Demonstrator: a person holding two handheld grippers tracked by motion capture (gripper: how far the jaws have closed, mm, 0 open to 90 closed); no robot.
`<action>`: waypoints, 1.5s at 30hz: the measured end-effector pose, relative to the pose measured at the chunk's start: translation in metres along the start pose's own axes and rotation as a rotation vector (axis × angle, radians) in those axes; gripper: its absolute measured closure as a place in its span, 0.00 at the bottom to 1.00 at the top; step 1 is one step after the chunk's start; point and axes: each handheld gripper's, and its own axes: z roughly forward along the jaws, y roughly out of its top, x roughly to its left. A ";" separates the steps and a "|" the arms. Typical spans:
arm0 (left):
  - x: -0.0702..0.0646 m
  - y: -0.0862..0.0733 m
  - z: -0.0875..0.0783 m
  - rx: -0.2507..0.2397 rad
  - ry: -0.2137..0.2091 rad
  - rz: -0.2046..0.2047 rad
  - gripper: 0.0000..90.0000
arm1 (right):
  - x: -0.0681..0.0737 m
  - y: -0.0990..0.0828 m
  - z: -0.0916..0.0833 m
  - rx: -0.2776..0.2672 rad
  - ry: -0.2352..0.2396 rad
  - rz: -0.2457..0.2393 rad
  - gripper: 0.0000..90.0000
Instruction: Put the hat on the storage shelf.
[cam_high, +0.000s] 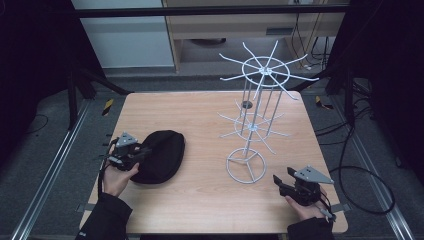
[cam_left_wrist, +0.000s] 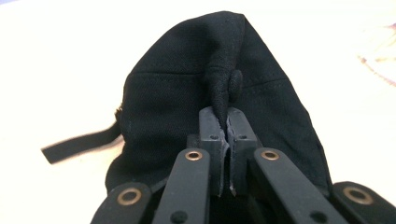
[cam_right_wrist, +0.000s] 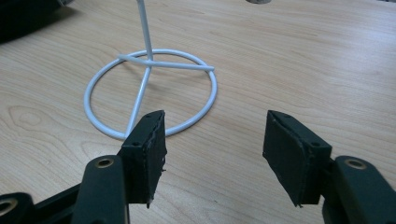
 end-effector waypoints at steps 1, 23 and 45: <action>-0.001 0.001 -0.004 -0.021 -0.003 -0.004 0.97 | 0.000 0.000 0.000 0.000 0.000 -0.001 0.44; -0.042 0.032 -0.065 -0.380 -0.081 -0.040 0.97 | -0.002 -0.001 0.000 -0.008 -0.015 0.002 0.42; -0.077 0.090 -0.133 -0.695 -0.192 -0.046 0.97 | -0.002 -0.001 0.000 -0.006 -0.030 -0.007 0.40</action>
